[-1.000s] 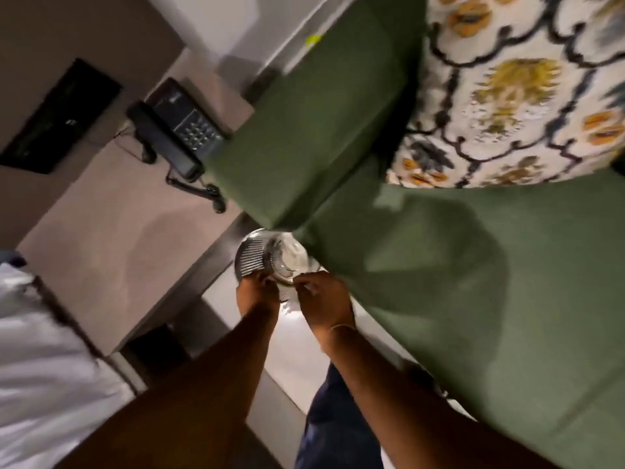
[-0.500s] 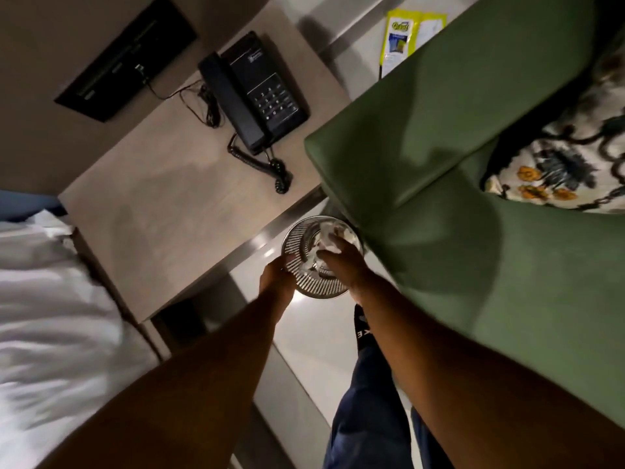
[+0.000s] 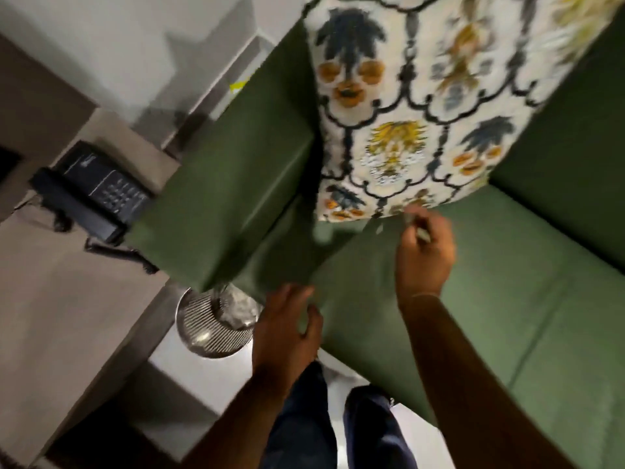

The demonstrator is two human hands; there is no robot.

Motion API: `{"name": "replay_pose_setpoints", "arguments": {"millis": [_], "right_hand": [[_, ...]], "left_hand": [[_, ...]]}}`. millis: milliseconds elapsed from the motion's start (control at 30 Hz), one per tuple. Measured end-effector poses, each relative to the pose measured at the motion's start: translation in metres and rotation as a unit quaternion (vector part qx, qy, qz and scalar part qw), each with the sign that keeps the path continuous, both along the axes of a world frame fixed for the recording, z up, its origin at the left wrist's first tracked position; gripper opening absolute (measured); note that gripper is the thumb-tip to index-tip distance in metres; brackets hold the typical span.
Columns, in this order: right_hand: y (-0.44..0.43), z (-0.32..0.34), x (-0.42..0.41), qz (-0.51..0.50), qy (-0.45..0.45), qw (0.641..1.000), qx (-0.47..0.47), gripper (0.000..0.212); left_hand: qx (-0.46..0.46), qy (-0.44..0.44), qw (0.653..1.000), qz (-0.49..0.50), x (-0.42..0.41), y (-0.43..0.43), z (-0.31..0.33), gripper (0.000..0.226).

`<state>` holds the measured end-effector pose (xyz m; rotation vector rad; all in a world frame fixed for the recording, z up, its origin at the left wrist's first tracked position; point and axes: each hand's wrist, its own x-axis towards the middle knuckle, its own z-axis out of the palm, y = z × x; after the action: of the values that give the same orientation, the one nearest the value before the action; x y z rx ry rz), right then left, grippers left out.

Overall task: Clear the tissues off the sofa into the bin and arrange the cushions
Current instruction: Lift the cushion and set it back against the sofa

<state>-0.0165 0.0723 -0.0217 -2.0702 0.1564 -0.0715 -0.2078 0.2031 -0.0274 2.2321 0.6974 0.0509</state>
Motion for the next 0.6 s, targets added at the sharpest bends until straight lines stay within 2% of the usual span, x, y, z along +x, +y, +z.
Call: {"name": "replay_pose_setpoints", "arguments": {"millis": [100,200,267,333,433,600], "right_hand": [[-0.044,0.003,0.072,-0.063,-0.019,0.998,0.011,0.057],[-0.06,0.021,0.13,-0.057,0.07,0.991,0.103,0.083],[-0.065,0.031,0.159,-0.025,0.118,0.98,0.156,0.085],[-0.07,0.038,0.176,0.008,0.162,0.973,0.164,0.085],[-0.074,0.045,0.181,0.028,0.201,0.961,0.188,0.083],[-0.114,0.063,0.156,0.014,0.19,0.949,0.25,0.067]], "left_hand": [[-0.052,-0.068,0.996,0.025,0.078,-0.003,0.004,0.065],[-0.129,-0.076,0.985,0.089,0.155,0.002,0.012,0.103],[-0.225,-0.062,0.966,0.115,0.195,0.004,0.022,0.115],[-0.299,-0.066,0.942,0.137,0.222,0.009,0.027,0.116],[-0.333,-0.09,0.927,0.151,0.238,0.018,0.031,0.12],[-0.337,-0.13,0.93,0.063,0.233,-0.004,0.045,0.1]]}}
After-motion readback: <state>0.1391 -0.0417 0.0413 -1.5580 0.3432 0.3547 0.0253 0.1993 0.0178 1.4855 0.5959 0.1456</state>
